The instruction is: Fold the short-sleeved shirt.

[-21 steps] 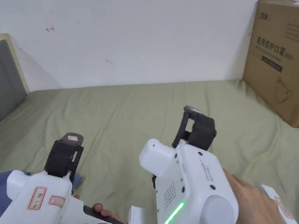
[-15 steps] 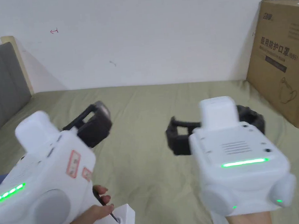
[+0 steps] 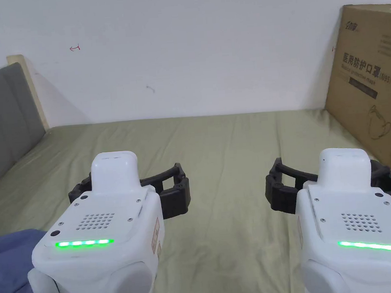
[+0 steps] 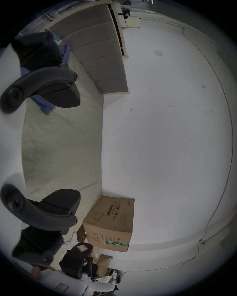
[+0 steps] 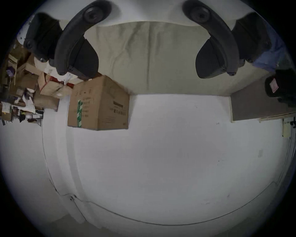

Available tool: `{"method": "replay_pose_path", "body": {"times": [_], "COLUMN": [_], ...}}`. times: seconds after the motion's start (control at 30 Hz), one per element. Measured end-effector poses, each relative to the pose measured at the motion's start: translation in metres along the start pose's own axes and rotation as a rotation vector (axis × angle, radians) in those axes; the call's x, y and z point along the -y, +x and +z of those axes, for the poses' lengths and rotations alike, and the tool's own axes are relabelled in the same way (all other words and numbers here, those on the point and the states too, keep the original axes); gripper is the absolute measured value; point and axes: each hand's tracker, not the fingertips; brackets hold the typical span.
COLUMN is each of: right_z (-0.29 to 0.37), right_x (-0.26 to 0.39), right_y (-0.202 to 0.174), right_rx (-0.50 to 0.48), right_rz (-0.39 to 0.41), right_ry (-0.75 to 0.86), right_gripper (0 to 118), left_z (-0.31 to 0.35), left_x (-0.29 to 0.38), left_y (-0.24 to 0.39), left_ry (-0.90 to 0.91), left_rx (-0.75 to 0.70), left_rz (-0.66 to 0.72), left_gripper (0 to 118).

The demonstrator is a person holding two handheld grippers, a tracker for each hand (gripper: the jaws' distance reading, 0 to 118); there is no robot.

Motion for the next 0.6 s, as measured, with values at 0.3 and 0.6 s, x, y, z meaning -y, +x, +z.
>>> {"method": "replay_pose_path", "body": {"times": [0.3,0.6], "right_z": [-0.002,-0.007], "right_x": [0.017,0.014], "right_y": [-0.01,-0.005], "right_rx": [-0.003,-0.075], "right_rz": [0.062,0.025], "right_ry": [-0.039,-0.075], "right_gripper": [6,0], "left_z": [0.001,-0.004], "left_x": [0.015,0.009], "left_y": [0.005,0.007], "left_ry": [0.027,0.034], "left_rx": [-0.041,-0.018], "left_rz": [-0.065,-0.033], "left_gripper": [0,0]}}
